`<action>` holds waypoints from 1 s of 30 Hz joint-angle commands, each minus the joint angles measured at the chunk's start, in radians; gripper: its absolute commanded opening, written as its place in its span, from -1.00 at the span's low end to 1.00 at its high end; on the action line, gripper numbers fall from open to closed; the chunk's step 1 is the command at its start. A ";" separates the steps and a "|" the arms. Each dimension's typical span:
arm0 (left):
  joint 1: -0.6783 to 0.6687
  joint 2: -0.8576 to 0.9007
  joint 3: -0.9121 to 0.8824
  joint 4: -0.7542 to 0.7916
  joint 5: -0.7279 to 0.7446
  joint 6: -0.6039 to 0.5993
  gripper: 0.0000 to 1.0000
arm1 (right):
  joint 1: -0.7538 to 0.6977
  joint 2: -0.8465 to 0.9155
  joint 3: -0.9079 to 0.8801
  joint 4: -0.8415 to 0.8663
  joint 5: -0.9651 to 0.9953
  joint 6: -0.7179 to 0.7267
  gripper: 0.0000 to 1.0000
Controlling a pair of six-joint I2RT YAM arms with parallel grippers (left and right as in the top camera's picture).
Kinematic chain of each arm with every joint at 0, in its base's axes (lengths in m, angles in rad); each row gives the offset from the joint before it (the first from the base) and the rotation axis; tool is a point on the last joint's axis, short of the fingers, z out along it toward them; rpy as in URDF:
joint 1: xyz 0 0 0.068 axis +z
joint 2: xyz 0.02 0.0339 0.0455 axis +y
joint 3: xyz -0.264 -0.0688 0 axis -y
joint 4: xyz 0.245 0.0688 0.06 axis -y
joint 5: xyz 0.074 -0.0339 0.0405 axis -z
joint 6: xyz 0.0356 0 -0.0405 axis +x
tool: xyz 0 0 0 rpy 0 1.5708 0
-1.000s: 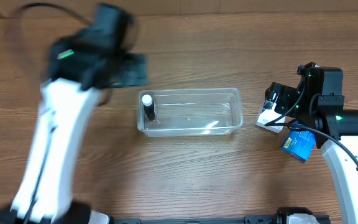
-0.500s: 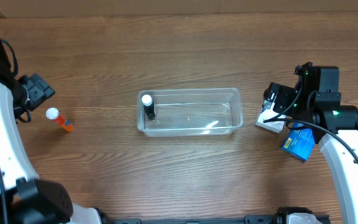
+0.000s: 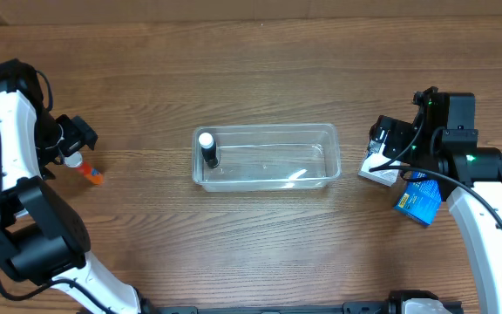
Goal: Pack container
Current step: 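Move the left gripper back and grasp the orange tube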
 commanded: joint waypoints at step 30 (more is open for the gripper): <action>-0.109 -0.057 -0.014 -0.065 0.161 0.030 -0.92 | -0.003 -0.004 0.032 0.006 -0.005 0.002 1.00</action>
